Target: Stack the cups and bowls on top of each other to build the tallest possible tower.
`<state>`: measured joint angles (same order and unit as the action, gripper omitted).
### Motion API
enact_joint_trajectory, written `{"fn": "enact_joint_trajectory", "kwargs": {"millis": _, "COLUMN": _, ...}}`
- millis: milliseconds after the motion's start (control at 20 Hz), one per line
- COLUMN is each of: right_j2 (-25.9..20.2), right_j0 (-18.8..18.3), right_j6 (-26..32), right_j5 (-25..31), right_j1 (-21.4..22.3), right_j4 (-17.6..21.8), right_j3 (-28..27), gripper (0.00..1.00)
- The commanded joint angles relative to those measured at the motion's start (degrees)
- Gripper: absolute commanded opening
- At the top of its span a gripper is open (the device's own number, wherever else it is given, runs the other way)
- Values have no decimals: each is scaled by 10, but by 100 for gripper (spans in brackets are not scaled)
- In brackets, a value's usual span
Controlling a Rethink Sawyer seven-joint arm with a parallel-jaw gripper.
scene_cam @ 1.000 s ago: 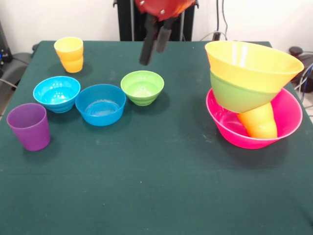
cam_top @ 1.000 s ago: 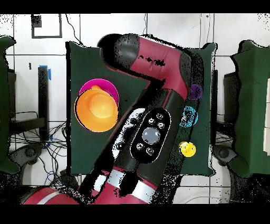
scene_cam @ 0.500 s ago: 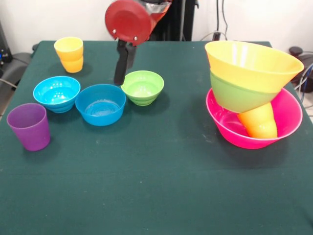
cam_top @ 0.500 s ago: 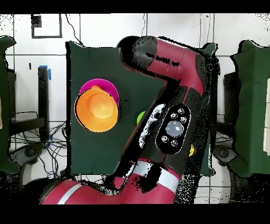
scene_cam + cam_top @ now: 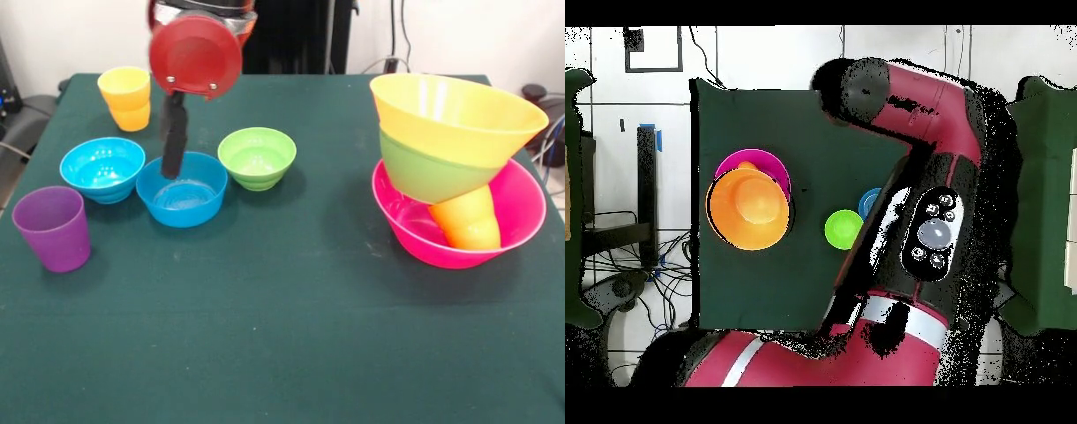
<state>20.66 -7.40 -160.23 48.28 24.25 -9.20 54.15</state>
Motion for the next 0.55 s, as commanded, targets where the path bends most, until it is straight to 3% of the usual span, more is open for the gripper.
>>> {"fn": "enact_joint_trajectory", "kwargs": {"millis": 50, "right_j2": -93, "right_j0": -27, "right_j6": 168, "right_j5": -11, "right_j1": -34, "right_j4": 51, "right_j3": -72, "gripper": 100}}
{"fn": "enact_joint_trajectory", "kwargs": {"millis": 550, "right_j2": -115, "right_j0": -50, "right_j6": 173, "right_j5": -6, "right_j1": -60, "right_j4": 51, "right_j3": -97, "gripper": 100}}
